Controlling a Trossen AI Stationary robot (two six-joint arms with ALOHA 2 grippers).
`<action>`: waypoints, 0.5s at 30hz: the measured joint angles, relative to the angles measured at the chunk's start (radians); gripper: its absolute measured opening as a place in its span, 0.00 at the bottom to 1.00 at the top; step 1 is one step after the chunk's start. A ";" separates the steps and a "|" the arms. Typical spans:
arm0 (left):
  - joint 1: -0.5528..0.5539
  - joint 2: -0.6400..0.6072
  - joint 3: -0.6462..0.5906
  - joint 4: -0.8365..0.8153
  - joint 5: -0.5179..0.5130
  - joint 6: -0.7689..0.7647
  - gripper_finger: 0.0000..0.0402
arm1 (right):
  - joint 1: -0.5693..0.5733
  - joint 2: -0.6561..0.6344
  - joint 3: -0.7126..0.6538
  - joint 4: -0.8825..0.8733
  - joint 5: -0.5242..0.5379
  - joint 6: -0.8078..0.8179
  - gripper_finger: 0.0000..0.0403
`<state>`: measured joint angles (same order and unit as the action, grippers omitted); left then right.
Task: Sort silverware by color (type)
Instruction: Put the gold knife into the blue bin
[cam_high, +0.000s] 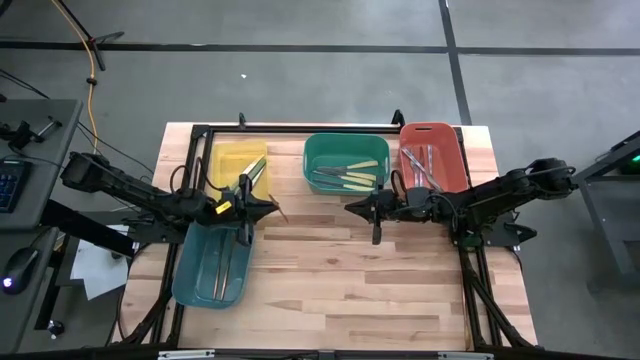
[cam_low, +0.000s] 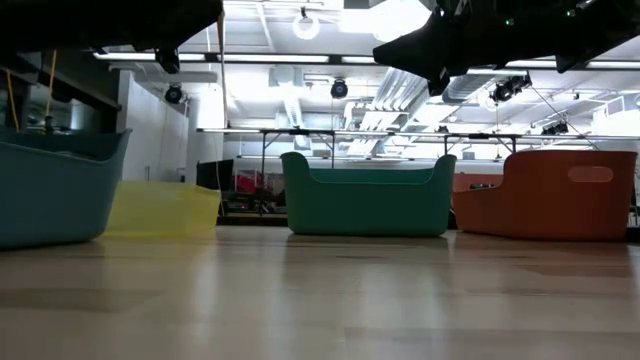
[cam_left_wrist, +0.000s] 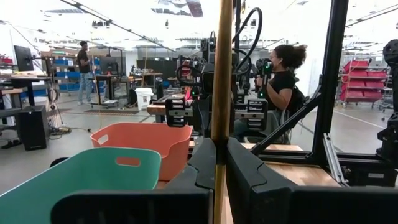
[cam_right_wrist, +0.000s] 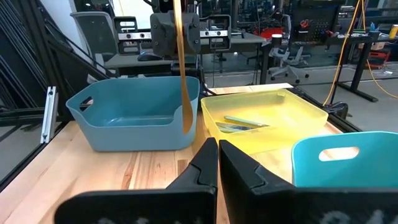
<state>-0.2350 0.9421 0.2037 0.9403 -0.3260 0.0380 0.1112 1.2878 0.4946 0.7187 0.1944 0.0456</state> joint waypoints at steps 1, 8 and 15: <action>0.000 0.000 0.002 -0.001 0.000 0.000 0.00 | 0.000 0.000 0.000 0.000 0.000 0.000 0.00; -0.001 -0.007 0.139 -0.160 0.006 0.122 0.00 | 0.000 0.000 0.000 0.000 0.004 -0.001 0.00; -0.034 -0.002 0.566 -1.107 0.036 0.072 0.00 | 0.000 0.000 0.000 -0.021 0.004 -0.001 0.00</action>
<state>-0.2694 0.9396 0.7695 -0.1667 -0.2902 0.1104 0.1112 1.2877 0.4946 0.6981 0.1980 0.0448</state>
